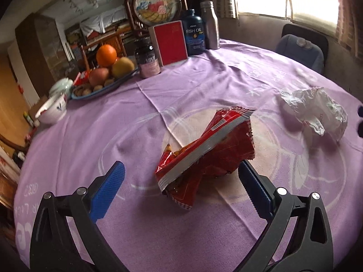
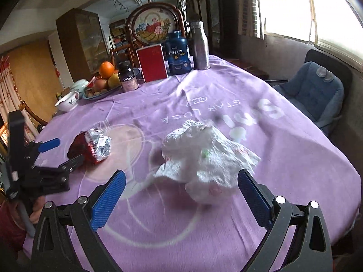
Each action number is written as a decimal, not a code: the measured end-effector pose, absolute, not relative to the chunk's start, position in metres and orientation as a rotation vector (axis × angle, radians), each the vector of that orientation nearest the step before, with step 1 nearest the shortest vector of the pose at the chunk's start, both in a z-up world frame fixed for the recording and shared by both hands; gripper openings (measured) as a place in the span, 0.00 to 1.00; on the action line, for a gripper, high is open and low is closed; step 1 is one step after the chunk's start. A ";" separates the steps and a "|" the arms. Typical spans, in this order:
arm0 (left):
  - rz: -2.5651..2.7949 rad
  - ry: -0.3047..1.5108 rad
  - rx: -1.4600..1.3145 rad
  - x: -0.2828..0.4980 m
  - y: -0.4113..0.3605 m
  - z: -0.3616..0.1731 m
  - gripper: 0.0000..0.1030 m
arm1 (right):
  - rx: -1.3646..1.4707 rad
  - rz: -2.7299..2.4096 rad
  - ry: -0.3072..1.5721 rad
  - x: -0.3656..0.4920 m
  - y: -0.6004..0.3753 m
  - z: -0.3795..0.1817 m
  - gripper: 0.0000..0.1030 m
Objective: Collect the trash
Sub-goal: 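Grasp the red chip bag with left tool while right tool grasps the white tissue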
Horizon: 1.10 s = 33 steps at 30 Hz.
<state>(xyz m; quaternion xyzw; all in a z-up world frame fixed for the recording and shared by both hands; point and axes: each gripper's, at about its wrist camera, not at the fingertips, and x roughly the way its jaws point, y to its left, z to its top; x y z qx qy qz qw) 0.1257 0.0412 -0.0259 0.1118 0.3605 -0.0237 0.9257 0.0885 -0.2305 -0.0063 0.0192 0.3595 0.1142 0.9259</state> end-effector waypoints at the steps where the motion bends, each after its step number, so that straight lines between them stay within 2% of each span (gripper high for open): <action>1: -0.051 0.740 0.230 0.126 0.041 -0.026 0.94 | 0.035 0.225 0.754 0.097 -0.228 -0.008 0.94; 9: -0.065 0.853 0.160 0.141 0.052 -0.041 0.94 | 0.037 0.159 0.835 0.143 -0.223 -0.030 0.94; 19: -0.067 0.844 0.172 0.139 0.049 -0.039 0.94 | 0.126 0.168 0.946 0.163 -0.230 -0.051 0.94; 20: -0.067 0.843 0.170 0.138 0.049 -0.039 0.94 | 0.124 0.165 0.946 0.163 -0.230 -0.051 0.92; 21: -0.069 0.839 0.171 0.138 0.049 -0.039 0.94 | 0.120 0.161 0.944 0.163 -0.229 -0.051 0.85; 23: -0.068 0.823 0.179 0.137 0.048 -0.037 0.94 | 0.122 0.161 0.934 0.161 -0.229 -0.050 0.67; 25: -0.064 0.795 0.194 0.134 0.047 -0.034 0.94 | 0.142 0.163 0.929 0.159 -0.234 -0.048 0.42; 29: -0.069 0.757 0.217 0.132 0.044 -0.030 0.94 | 0.207 0.189 0.927 0.159 -0.244 -0.049 0.39; 32: -0.072 0.738 0.263 0.136 0.036 -0.033 0.94 | 0.190 0.196 0.930 0.159 -0.240 -0.050 0.45; 33: -0.074 0.741 0.283 0.138 0.034 -0.035 0.94 | 0.177 0.204 0.931 0.159 -0.237 -0.049 0.49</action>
